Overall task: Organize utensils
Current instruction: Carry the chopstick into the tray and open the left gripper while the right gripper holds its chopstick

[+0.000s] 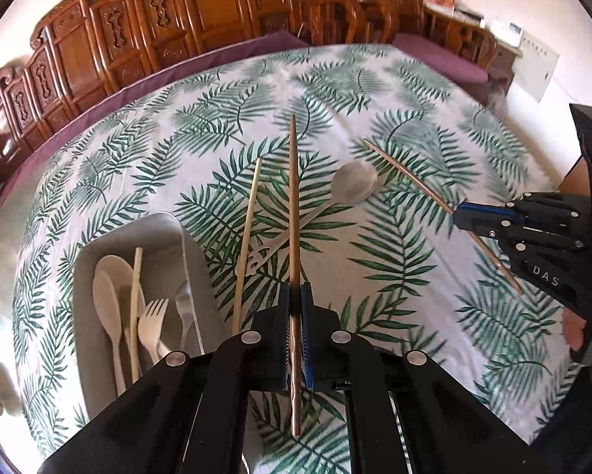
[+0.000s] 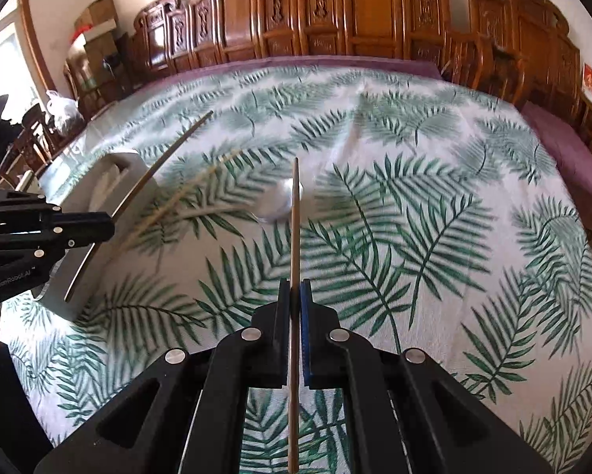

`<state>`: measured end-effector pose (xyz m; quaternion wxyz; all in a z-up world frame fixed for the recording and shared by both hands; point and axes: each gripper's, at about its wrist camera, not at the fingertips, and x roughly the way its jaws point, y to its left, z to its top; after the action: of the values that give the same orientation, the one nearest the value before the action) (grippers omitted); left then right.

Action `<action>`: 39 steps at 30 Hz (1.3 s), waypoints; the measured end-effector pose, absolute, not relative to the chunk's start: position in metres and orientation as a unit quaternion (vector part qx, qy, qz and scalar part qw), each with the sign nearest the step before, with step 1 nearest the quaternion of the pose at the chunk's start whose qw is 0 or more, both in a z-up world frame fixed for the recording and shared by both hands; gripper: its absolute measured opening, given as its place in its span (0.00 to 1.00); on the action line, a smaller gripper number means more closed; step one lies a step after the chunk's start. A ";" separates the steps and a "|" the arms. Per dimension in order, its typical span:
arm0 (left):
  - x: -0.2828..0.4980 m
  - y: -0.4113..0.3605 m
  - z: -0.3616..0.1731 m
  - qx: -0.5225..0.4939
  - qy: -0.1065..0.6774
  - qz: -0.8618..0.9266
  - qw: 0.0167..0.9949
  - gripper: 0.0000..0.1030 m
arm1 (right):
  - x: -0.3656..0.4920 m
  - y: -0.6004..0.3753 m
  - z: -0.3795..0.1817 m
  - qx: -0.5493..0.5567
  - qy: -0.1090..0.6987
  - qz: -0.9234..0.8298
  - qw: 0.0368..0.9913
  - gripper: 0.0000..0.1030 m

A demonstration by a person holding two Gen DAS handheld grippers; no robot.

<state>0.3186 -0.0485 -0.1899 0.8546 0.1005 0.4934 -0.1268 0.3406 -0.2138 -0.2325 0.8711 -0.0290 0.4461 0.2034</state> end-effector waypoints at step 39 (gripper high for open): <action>0.301 0.060 -0.205 0.039 0.490 -0.050 0.869 0.04 | 0.298 -0.141 -0.196 -0.059 0.399 0.268 0.875 0.06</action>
<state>0.3009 0.0596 -0.2054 0.8693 0.0389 0.4902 -0.0503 0.2984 -0.1410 -0.1965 0.8748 -0.0594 0.3992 0.2681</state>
